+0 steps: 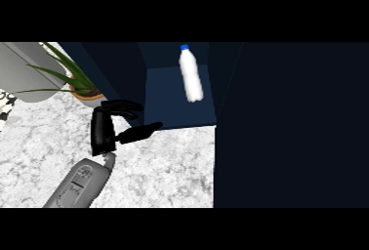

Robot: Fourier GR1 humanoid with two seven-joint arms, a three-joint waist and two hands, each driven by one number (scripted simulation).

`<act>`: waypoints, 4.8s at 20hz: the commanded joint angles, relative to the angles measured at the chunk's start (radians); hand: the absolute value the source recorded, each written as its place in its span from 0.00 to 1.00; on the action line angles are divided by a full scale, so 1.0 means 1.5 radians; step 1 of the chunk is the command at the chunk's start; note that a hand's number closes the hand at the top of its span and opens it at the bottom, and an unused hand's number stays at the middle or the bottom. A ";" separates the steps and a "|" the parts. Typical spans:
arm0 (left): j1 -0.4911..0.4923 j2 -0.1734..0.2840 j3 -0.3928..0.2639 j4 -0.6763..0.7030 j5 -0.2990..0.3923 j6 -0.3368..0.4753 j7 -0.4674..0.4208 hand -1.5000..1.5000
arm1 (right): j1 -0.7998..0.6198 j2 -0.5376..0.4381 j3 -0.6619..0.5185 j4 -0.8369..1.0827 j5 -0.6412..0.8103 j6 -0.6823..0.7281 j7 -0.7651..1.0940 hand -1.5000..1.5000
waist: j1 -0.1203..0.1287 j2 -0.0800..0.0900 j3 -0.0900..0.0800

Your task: Pick up the bottled water, place it into the cabinet and close the cabinet

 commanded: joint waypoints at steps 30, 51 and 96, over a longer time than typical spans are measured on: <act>0.068 -0.079 0.044 -0.216 0.235 -0.299 -0.080 0.00 | 0.102 0.003 0.044 -0.028 0.057 -0.034 -0.059 0.00 | 0.060 -0.002 -0.003; 0.419 -0.003 -0.042 -0.617 0.229 -0.322 -0.060 0.00 | 0.095 -0.143 0.137 -0.158 0.149 0.050 0.038 1.00 | 0.065 -0.002 -0.004; 0.818 0.119 0.433 -0.613 0.638 -0.808 -0.196 0.00 | -0.660 0.038 0.040 0.210 -0.114 -0.242 0.350 1.00 | 0.076 0.001 -0.004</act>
